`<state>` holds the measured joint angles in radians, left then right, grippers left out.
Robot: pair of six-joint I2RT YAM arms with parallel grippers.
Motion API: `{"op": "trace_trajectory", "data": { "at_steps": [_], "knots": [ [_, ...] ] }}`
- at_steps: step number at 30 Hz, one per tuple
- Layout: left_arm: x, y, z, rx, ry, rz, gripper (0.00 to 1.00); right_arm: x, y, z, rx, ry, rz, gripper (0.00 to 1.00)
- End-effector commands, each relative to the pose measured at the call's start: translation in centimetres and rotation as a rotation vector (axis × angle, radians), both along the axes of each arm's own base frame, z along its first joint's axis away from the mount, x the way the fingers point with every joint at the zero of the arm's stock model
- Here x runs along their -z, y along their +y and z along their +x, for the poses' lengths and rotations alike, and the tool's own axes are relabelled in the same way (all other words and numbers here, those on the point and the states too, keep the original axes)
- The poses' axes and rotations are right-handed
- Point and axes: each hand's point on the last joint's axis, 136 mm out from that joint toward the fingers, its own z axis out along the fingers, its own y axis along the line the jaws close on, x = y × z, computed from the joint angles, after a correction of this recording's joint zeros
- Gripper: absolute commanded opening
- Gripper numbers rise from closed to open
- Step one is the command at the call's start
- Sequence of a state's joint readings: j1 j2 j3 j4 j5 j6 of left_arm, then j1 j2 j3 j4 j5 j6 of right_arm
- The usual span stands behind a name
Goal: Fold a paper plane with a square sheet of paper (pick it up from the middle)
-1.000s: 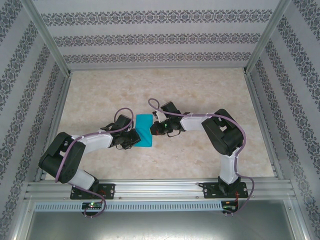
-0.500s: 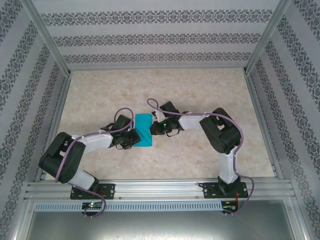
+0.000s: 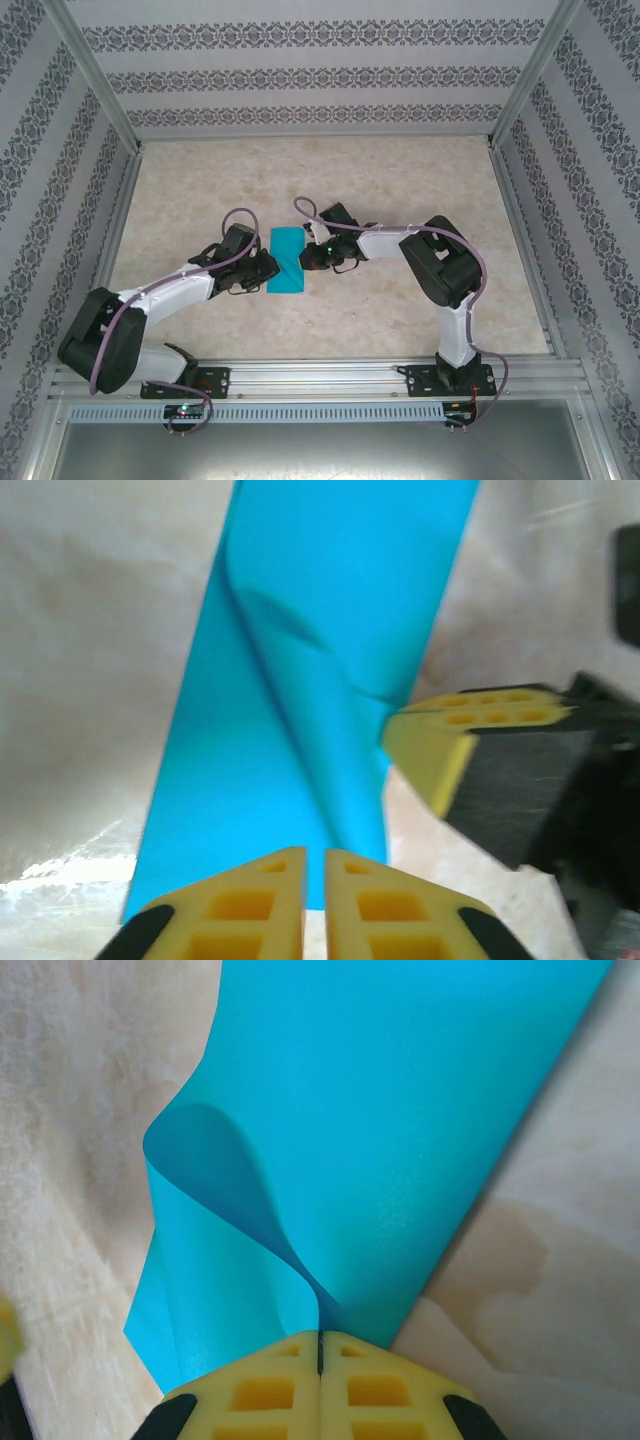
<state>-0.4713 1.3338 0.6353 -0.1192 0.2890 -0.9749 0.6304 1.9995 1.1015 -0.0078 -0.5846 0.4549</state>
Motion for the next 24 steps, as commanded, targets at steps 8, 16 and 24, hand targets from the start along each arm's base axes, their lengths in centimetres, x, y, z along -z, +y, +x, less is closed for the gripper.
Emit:
{"op": "trace_trajectory", "data": {
  "at_steps": [8,16,24],
  "knots": [
    [-0.7,-2.8,4.1,-0.02,-0.059,-0.177,0.0,2.5,-1.4,-0.8,0.008,0.03,-0.081,0.03],
    [1.5,-3.0,4.2,-0.031,-0.016,-0.181,0.0,2.7,-1.4,-0.7,0.01,0.033,-0.084,0.03],
    [3.1,-2.9,3.8,-0.027,0.015,-0.166,0.0,2.7,-1.4,-0.8,0.01,0.035,-0.085,0.03]
  ]
}}
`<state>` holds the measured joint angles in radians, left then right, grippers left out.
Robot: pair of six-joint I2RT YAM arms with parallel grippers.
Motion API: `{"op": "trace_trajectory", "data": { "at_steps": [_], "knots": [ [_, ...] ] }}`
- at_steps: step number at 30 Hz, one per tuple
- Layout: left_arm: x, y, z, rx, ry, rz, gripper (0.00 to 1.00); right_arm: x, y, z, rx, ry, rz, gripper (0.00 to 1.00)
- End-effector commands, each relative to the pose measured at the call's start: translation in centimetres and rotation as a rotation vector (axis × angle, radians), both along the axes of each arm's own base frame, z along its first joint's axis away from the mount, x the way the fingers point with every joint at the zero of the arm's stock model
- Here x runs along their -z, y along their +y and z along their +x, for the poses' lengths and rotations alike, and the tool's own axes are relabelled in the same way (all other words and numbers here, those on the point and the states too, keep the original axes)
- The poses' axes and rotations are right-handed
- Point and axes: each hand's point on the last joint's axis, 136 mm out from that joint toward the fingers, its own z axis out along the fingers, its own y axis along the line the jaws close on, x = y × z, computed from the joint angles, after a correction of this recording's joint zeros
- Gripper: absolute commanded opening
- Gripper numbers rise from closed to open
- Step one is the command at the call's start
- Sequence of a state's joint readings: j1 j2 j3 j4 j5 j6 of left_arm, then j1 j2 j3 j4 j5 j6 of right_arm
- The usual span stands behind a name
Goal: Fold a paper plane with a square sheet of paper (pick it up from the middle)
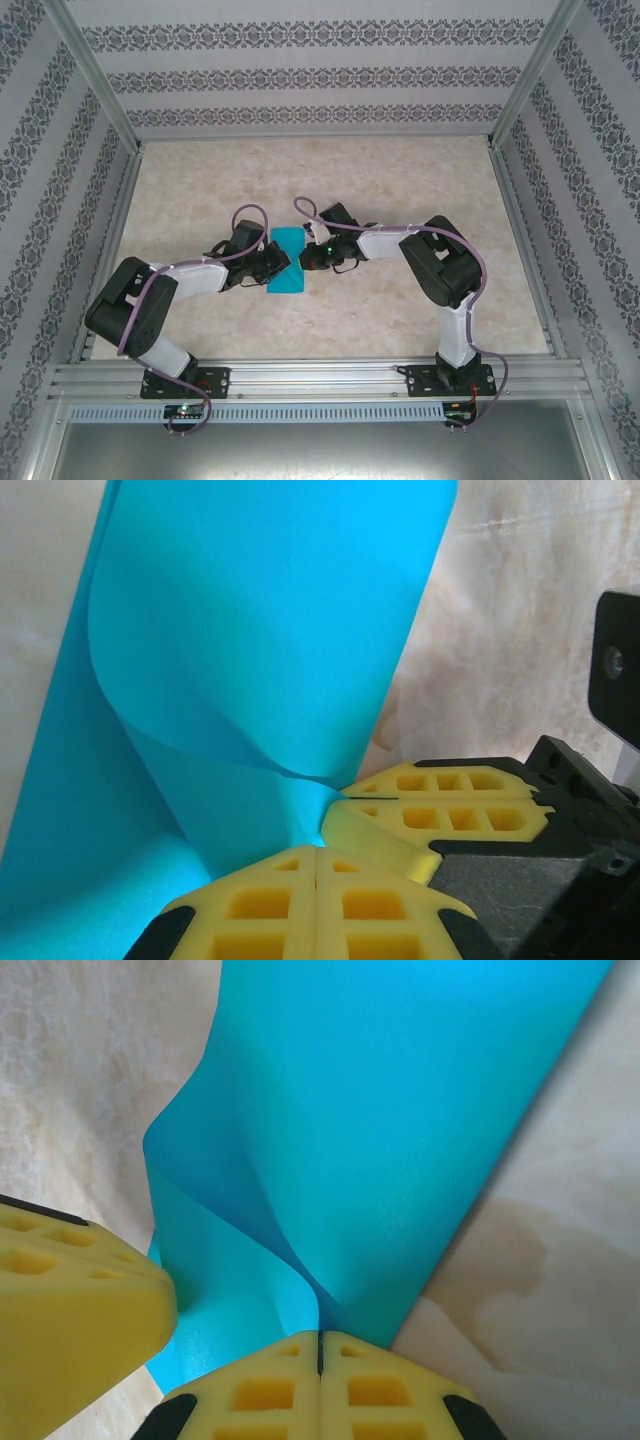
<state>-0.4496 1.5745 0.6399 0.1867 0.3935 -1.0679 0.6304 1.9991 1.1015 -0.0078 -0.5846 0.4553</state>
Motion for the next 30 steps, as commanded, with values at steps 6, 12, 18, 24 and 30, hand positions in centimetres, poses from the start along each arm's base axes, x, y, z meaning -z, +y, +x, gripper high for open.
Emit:
{"op": "trace_trajectory", "data": {
  "at_steps": [6,12,18,24,30],
  "knots": [
    [1.9,0.1,0.1,-0.009,0.018,-0.004,0.0,2.8,-1.4,-0.8,0.012,0.036,-0.087,0.04],
    [4.1,0.6,-0.9,-0.013,0.077,0.02,0.0,2.5,-1.3,-0.8,0.013,0.036,-0.081,0.04],
    [5.1,1.1,-1.9,-0.015,0.11,0.046,0.0,1.1,-0.9,-0.4,0.02,0.025,-0.053,0.07],
    [5.0,1.4,-2.0,-0.011,0.108,0.066,0.0,-4.0,-1.4,1.0,0.087,-0.052,-0.008,0.21],
    [4.8,1.4,-1.9,-0.008,0.106,0.066,0.0,-6.4,-1.1,-0.5,0.099,-0.043,0.068,0.21]
  ]
}}
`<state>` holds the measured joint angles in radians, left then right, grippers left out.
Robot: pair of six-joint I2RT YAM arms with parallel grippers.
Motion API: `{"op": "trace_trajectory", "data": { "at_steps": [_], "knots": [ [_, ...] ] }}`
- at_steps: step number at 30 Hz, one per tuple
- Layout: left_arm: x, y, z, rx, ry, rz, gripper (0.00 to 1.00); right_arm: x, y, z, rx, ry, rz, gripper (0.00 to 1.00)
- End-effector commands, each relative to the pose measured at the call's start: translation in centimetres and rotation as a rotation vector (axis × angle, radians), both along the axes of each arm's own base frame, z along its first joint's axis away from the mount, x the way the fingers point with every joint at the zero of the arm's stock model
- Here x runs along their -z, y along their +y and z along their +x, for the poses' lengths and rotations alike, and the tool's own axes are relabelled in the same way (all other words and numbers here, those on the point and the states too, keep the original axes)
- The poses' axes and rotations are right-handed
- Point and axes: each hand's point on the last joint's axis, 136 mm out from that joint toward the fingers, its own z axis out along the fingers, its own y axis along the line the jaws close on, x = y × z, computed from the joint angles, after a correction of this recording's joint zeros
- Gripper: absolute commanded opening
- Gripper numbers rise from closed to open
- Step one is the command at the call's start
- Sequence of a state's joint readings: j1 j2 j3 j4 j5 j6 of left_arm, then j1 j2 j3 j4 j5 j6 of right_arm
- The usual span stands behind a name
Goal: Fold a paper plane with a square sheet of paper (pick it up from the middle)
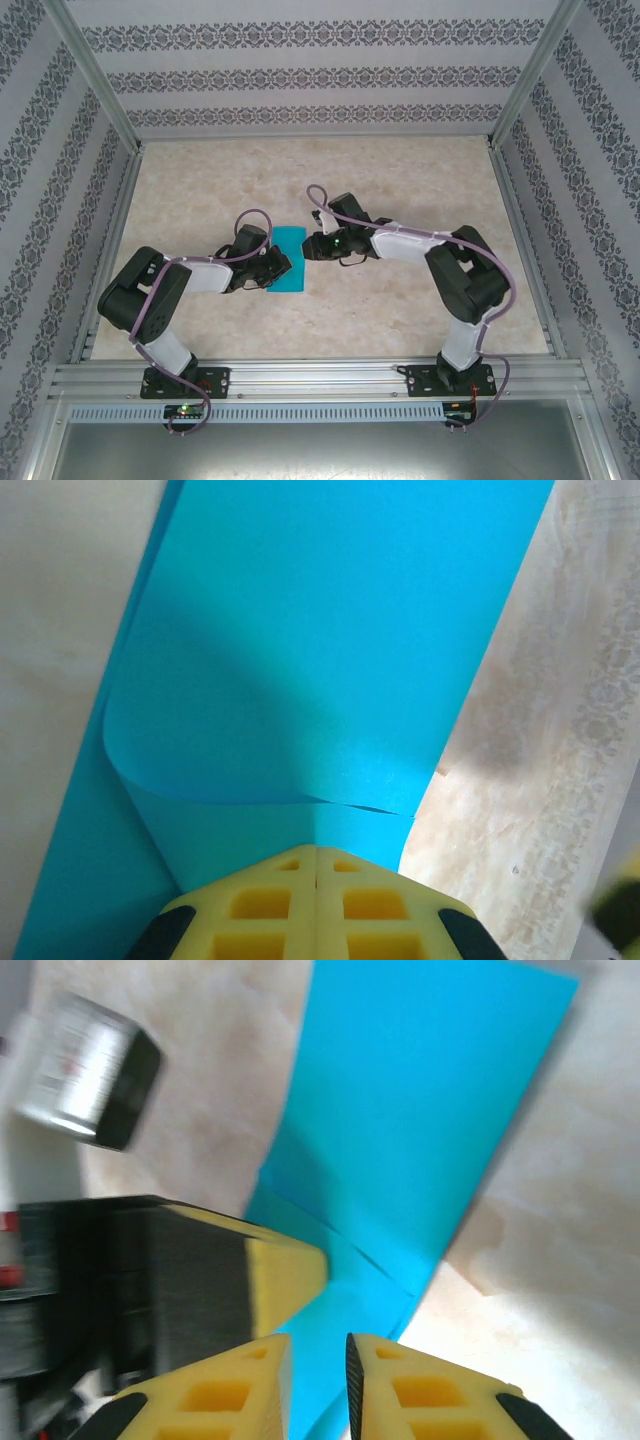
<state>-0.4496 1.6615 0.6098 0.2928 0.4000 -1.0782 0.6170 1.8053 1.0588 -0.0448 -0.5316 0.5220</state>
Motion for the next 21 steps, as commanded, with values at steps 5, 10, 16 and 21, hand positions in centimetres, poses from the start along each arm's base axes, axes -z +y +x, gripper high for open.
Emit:
{"op": "trace_trajectory", "data": {
  "at_steps": [5,10,16,21],
  "knots": [
    [2.3,1.4,-1.8,-0.004,0.086,0.067,0.0,0.3,2.7,-4.4,-0.05,0.1,0.096,0.06],
    [2.3,1.4,-1.8,-0.003,0.086,0.066,0.0,1.7,4.3,-6.5,-0.086,0.136,0.069,0.01],
    [2.2,1.2,-1.7,0.001,0.087,0.063,0.0,3.4,4.6,-6.5,-0.076,0.151,0.017,0.01],
    [2.2,1.2,-1.7,0.001,0.085,0.062,0.0,3.9,4.6,-6.3,-0.074,0.148,0.001,0.01]
  ]
}}
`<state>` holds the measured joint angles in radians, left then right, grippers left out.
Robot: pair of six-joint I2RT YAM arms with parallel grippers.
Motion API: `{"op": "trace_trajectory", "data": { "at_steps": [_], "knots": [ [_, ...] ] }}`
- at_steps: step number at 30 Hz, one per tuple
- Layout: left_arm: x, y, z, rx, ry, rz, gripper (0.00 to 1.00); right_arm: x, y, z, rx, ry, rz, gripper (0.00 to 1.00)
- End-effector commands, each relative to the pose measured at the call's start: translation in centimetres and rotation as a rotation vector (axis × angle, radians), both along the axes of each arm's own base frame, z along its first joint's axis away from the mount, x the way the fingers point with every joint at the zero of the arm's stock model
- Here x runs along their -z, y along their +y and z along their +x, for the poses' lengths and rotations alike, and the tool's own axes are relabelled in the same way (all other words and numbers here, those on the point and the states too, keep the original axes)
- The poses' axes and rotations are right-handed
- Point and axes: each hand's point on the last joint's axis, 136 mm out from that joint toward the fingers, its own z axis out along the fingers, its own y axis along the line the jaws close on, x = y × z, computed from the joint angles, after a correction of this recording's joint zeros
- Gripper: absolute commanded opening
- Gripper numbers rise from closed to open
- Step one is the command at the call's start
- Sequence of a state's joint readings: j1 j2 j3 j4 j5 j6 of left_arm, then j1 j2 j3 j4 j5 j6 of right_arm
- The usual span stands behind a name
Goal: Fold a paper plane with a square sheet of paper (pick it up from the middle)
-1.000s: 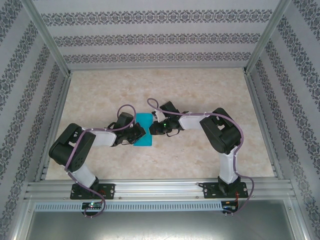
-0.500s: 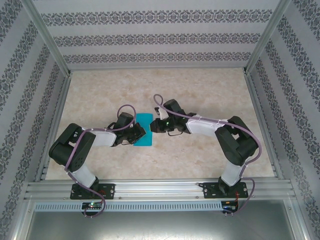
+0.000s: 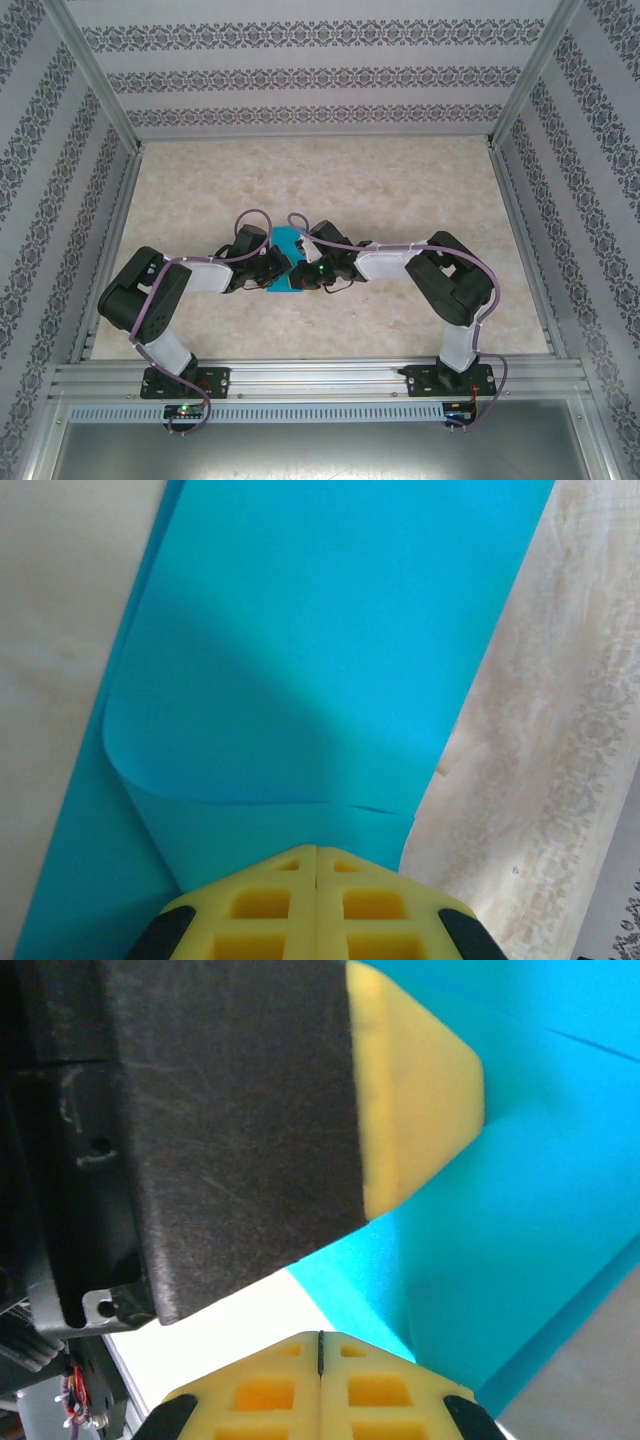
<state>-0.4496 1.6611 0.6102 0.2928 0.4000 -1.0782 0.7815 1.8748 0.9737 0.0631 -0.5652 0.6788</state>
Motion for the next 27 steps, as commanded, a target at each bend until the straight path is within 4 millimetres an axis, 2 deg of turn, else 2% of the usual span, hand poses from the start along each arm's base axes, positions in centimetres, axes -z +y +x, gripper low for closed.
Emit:
{"op": "trace_trajectory", "data": {
  "at_steps": [1,8,13,19,27],
  "knots": [
    [2.2,1.2,-1.7,0.002,0.086,0.062,0.0,-0.3,0.6,0.8,0.004,-0.02,-0.001,0.01],
    [2.2,1.2,-1.8,0.003,0.085,0.062,0.0,-0.3,0.3,1.0,0.006,-0.03,-0.031,0.02],
    [2.1,1.2,-1.8,0.005,0.086,0.06,0.0,1.3,-0.6,1.3,0.034,-0.011,-0.096,0.02],
    [2.2,1.3,-1.8,0.003,0.086,0.062,0.0,3.1,-1.7,0.4,0.029,0.027,-0.151,0.02],
    [2.2,1.4,-1.8,0.001,0.088,0.068,0.0,3.1,-3.0,-0.3,0.019,0.024,-0.182,0.03]
  ]
}}
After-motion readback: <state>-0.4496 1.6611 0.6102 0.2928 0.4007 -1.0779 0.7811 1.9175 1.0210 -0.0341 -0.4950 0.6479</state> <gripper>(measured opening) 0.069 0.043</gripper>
